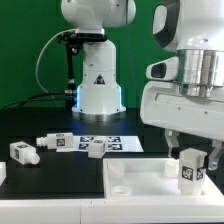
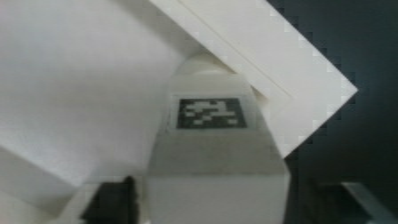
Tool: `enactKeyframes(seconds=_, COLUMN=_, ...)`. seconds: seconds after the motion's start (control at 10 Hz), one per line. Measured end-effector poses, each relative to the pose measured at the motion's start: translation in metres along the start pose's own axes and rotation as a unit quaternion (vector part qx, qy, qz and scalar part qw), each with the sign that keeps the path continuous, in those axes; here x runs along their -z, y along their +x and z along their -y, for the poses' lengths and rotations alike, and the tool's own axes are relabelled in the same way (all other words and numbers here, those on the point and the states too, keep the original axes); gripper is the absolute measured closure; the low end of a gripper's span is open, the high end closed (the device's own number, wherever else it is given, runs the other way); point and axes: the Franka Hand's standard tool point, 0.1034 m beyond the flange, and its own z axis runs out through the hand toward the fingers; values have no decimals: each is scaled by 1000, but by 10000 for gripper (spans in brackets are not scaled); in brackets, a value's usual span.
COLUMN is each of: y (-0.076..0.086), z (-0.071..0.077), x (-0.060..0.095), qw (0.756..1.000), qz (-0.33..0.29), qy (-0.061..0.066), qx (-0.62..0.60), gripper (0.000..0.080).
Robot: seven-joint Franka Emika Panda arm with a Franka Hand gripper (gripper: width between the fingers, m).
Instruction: Assemble one leg
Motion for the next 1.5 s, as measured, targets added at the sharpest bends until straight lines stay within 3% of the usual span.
enactKeyframes(seconds=0.1, y=0, z=0, x=0, qw=1000, qz=0, qy=0, qx=15, gripper=202)
enactKeyframes(seconds=0.4, y=-2, z=3, x=-4, qw=998, qz=-1, qy=60, qx=1, gripper=152)
enactKeyframes(seconds=0.6, y=-1, z=1, x=-7, qw=997, qz=11, qy=76, qx=25, gripper=150)
enactKeyframes(seconds=0.7, y=6, z=-3, x=-8, qw=997, qz=29, qy=71, qx=23, gripper=150)
enactKeyframes(seconds=0.8, y=7, z=-2, x=-7, qw=997, qz=28, qy=74, qx=17, gripper=151)
enactKeyframes(seconds=0.9, y=6, z=-1, x=-8, qw=997, qz=28, qy=74, qx=19, gripper=236)
enactKeyframes(seconds=1.0, y=6, z=-1, x=-8, qw=997, qz=28, qy=74, qx=19, gripper=391)
enactKeyframes(seconds=1.1, y=6, z=-2, x=-8, qw=997, qz=28, qy=74, qx=19, gripper=391)
enactKeyframes(seconds=1.2, y=8, z=-5, x=-9, qw=997, qz=28, qy=71, qx=17, gripper=507)
enactKeyframes(seconds=1.4, y=8, z=-5, x=-9, qw=997, qz=30, qy=70, qx=3, gripper=508)
enactKeyframes(seconds=1.5, y=7, z=-6, x=-9, qw=996, qz=38, qy=61, qx=-52, gripper=507)
